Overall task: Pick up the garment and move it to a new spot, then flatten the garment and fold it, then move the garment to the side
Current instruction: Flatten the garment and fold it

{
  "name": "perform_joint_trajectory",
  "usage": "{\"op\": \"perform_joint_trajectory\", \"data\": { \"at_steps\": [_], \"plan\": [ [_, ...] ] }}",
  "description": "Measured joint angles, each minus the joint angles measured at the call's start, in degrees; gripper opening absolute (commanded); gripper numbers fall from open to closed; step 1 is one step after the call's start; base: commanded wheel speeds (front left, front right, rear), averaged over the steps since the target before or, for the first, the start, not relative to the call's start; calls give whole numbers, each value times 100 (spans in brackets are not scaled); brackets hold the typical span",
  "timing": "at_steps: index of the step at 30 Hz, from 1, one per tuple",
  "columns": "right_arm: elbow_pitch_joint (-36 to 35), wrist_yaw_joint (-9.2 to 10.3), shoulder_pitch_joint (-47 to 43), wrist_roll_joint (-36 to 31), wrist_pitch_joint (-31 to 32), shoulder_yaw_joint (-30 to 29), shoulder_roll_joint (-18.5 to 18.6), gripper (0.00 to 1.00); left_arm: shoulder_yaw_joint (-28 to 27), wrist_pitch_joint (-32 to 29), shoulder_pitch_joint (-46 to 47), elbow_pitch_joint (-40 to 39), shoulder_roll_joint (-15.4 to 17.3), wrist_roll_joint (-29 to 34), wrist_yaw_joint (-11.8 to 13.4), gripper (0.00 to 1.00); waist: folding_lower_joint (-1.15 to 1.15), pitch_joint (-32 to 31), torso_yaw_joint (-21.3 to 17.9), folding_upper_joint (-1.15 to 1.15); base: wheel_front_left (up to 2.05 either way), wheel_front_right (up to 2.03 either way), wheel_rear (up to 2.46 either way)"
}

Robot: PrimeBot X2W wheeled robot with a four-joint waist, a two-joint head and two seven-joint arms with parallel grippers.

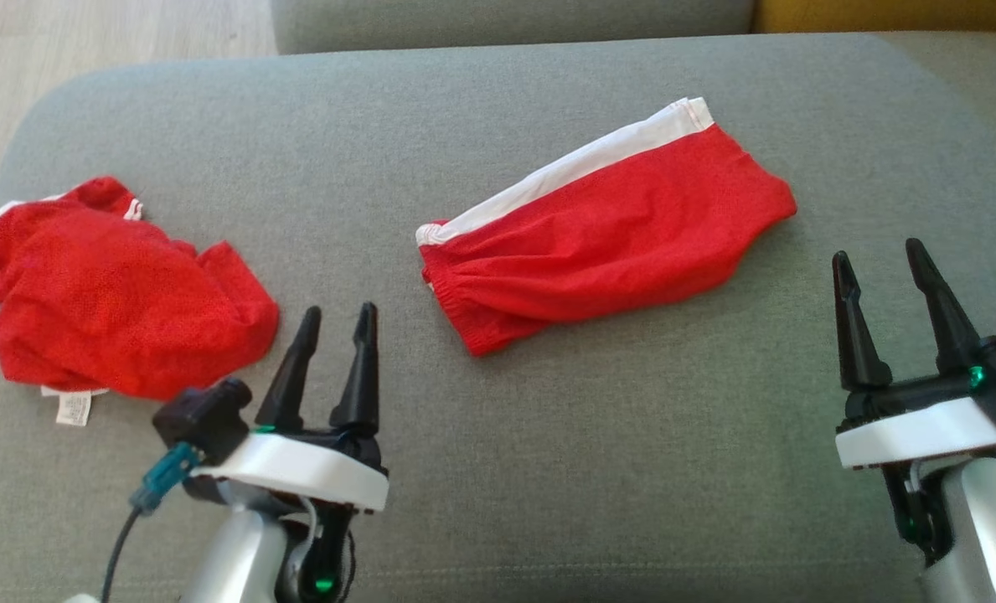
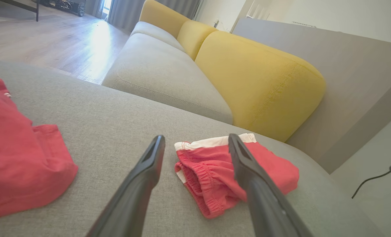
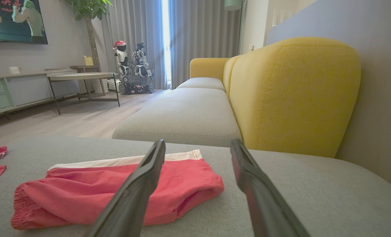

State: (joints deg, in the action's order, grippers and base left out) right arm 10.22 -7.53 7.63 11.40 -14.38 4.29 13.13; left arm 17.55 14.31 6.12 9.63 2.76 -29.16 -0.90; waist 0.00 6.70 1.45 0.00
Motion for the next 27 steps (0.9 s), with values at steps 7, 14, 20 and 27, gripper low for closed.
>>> {"op": "perform_joint_trajectory", "data": {
  "at_steps": [7, 14, 20, 27],
  "plan": [
    [358, 0, 239, 875, 488, -328, -325, 100, 159, 0, 157, -24, 0, 2, 73, 100, 0, 247, 196, 0, 0, 0, 0],
    [1007, 0, 922, 2257, 1425, -947, -479, 100, 401, 0, 369, -46, -2, -13, 141, 100, 0, 590, 541, 0, 0, 0, 0],
    [1577, 0, 1368, 2807, 2118, -1538, -517, 100, 534, 0, 436, -73, -3, -101, 190, 100, 0, 808, 852, 0, 0, 0, 0],
    [2384, 0, 1937, 2815, 2836, -2241, -516, 100, 871, 0, 582, -66, -3, -198, 246, 100, 0, 1026, 1248, 0, 0, 0, 0]
  ]
}}
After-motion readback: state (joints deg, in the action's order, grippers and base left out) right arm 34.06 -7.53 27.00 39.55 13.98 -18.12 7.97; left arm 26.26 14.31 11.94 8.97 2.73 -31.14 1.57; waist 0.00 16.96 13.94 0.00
